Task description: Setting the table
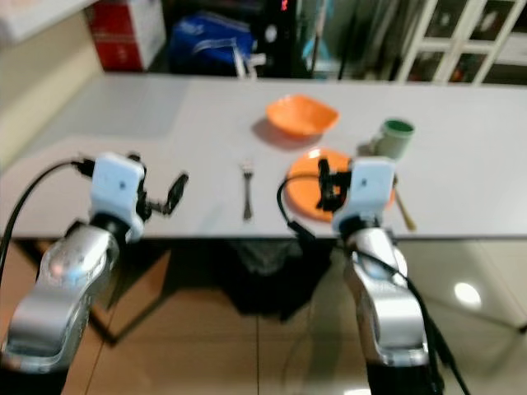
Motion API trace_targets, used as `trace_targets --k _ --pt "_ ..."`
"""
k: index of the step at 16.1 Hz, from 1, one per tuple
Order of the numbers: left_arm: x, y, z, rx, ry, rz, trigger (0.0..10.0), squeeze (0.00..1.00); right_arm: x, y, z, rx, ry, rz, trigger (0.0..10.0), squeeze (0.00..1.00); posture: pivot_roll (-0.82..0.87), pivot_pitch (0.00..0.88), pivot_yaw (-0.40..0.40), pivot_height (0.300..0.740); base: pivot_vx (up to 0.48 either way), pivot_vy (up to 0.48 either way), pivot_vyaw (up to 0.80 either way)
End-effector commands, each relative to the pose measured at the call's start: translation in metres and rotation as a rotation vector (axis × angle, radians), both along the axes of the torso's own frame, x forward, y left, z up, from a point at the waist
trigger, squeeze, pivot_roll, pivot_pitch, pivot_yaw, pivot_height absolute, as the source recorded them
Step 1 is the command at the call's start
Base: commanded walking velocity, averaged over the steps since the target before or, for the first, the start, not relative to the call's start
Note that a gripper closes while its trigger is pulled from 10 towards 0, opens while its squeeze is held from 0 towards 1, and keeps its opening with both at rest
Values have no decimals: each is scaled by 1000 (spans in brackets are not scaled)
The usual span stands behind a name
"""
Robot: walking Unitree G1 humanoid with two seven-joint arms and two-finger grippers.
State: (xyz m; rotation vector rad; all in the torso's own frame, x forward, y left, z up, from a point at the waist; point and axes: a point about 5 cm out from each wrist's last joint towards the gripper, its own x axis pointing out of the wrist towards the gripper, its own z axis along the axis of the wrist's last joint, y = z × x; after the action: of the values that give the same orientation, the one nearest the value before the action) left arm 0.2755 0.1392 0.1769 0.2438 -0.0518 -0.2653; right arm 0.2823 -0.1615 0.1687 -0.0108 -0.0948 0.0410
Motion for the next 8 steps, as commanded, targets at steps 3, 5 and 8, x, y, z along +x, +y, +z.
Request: trace_targets --k 3,5,8 --pt "2 -15 3 -13 -15 -65 10000 0 1 -16 6 13 5 -69 10000 0 -36 0 16 740 346 0 0" --pt "3 -17 3 -13 -16 -70 10000 0 3 -18 7 -16 3 -64 10000 0 -37 0 14 740 347 0 -609" --pt "3 -20 3 -19 -18 -79 10000 0 8 -27 13 -32 -9 -76 10000 0 -38 0 13 740 349 0 -446"
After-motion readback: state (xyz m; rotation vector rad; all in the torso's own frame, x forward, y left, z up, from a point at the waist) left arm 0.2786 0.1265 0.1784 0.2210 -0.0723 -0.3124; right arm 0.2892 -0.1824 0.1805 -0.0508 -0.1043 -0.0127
